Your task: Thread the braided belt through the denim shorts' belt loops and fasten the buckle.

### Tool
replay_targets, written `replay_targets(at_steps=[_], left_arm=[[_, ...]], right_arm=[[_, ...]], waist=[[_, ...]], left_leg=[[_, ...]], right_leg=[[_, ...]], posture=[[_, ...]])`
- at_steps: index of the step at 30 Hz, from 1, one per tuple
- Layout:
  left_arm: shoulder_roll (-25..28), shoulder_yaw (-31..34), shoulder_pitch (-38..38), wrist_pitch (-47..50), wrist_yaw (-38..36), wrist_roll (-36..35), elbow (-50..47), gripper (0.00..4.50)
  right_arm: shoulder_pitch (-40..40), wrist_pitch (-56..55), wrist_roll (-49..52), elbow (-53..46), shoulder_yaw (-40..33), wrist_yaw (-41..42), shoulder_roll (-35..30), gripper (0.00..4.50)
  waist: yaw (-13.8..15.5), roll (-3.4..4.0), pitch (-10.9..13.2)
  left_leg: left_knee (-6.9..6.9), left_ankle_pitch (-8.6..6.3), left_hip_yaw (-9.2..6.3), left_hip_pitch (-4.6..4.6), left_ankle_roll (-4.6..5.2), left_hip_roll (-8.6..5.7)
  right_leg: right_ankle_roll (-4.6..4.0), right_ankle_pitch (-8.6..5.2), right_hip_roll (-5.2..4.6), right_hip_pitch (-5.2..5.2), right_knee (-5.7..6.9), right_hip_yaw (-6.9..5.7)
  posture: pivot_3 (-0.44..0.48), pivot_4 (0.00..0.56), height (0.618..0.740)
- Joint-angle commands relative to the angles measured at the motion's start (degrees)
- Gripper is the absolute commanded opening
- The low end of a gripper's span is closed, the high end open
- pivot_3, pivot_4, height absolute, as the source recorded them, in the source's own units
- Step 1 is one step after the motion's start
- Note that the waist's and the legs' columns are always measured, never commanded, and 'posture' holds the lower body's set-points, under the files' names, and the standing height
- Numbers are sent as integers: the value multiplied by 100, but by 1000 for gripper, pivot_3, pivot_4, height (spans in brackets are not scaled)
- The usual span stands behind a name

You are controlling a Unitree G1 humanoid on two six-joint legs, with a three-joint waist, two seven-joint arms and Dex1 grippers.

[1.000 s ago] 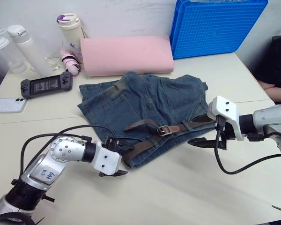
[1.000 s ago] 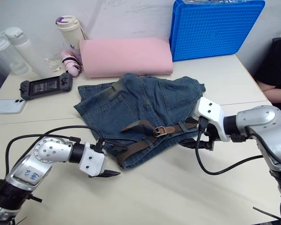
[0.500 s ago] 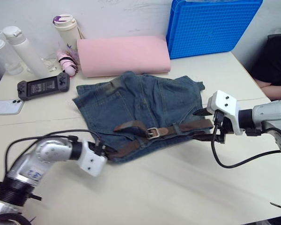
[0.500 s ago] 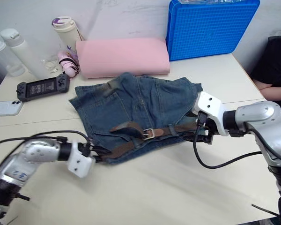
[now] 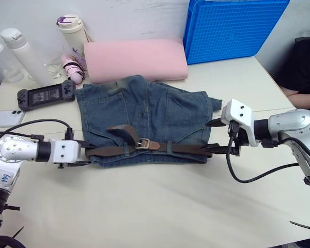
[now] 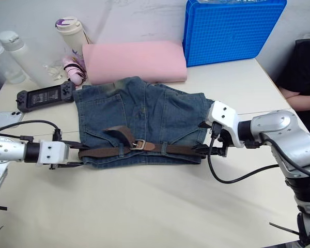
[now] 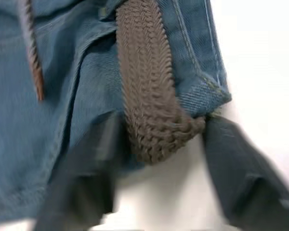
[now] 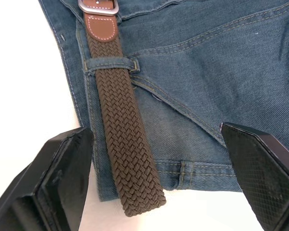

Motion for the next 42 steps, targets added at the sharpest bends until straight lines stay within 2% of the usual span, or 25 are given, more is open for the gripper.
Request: replay_targets(at_steps=[1, 6, 8, 10, 12, 14, 17, 18, 21, 22, 25, 29, 34, 42], left_arm=[[286, 672, 199, 1345, -179, -787, -459, 4486], [628, 1547, 483, 5195, 47, -3051, -1785, 4486], [525, 1742, 316, 6562, 700, -4135, -2357, 4486], [358, 1763, 50, 7506, 1398, -4797, -2676, 4486], [262, 1758, -16, 8051, 1859, -5090, -2943, 4486], [-49, 1753, -196, 8722, 2767, -5682, -2992, 4486], [-537, 1820, -603, 9379, 4443, -6878, -2265, 4486], [-665, 1844, -709, 9427, 5013, -7256, -1963, 4486], [-768, 1468, -687, 8666, 7165, -9371, -1105, 4486], [-798, 1364, -639, 8519, 7638, -9748, -1028, 4486], [-1168, 1340, -584, 8519, 8423, -9934, -994, 4486], [-1950, 1482, -763, 8591, 9164, -9934, -815, 4486], [-2624, 1632, -1015, 8550, 10041, -9934, -569, 4486], [-3737, 2299, -1457, 8137, 11309, -9934, -409, 4486]], right_arm=[[-146, -102, 150, -164, -147, 78, 47, 4500], [-193, -67, 253, -216, -211, 56, 120, 4500], [-204, -61, 261, -227, -202, 15, 150, 4500], [-207, -53, 264, -241, -182, -21, 180, 4500], [-208, -42, 253, -264, -165, -65, 215, 4500], [-185, -73, 207, -275, -158, -129, 234, 4500], [-157, -111, 220, -326, -190, -185, 252, 4500], [-155, -144, 241, -358, -215, -204, 277, 4500], [-154, -340, 270, -518, -239, -207, 347, 4500], [-153, -416, 243, -559, -222, -203, 353, 4500], [-192, -474, 223, -608, -191, -247, 390, 4500], [-237, -480, 164, -580, -193, -308, 379, 4500], [-227, -470, 104, -572, -211, -362, 322, 4500], [-132, -362, 123, -694, -294, -457, 242, 4500]], waist=[[-34, 0, 0], [-65, -7, 5], [-61, -8, 5], [-41, -8, 5], [-63, -8, 5], [-67, -7, 5], [-63, -8, 5], [-63, -8, 5], [-65, -8, 5], [-62, -8, 5], [-49, -8, 5], [-2, -10, 4], [65, -23, 2], [87, -27, 1]], left_leg=[[1, 0, 0, 0, 0, 0], [6, 0, -7, 0, 0, 0], [4, -1, -11, 1, 1, 0], [7, -3, -17, 2, 5, -4], [11, -3, -21, 2, 4, -5], [9, -2, -21, 5, 2, -5], [15, 0, -20, 5, -3, -4], [23, 1, -21, 5, -4, -4], [43, -2, -21, 6, -10, -5], [48, -3, -23, 7, -12, -6], [58, -7, -27, 7, -15, -9], [72, -7, -35, 5, -14, -25], [83, -7, -50, 5, -14, -40], [87, -7, -151, 9, -14, -97]], right_leg=[[0, 0, -1, 1, 2, 2], [0, 0, -3, 1, 15, 28], [0, 0, -4, 2, 15, 40], [0, 0, -7, 2, 24, 45], [0, 0, -6, 2, 28, 46], [0, 0, -4, 1, 29, 46], [0, 0, -3, 0, 34, 48], [0, 0, -2, 0, 38, 48], [-1, 0, -1, -3, 56, 56], [-1, 0, -1, -6, 63, 64], [0, 0, -1, -8, 71, 67], [0, 0, -2, -6, 76, 63], [0, 0, 0, -8, 76, 66], [4, 2, -2, -23, 83, 72]], posture=[[0, 150, 740], [0, 150, 740], [0, 150, 740], [0, 150, 740], [0, 150, 740], [0, 150, 740], [0, 150, 740], [0, 150, 740], [0, 150, 740], [0, 150, 740], [0, 150, 740], [0, 150, 740], [0, 150, 740], [0, 150, 740]])
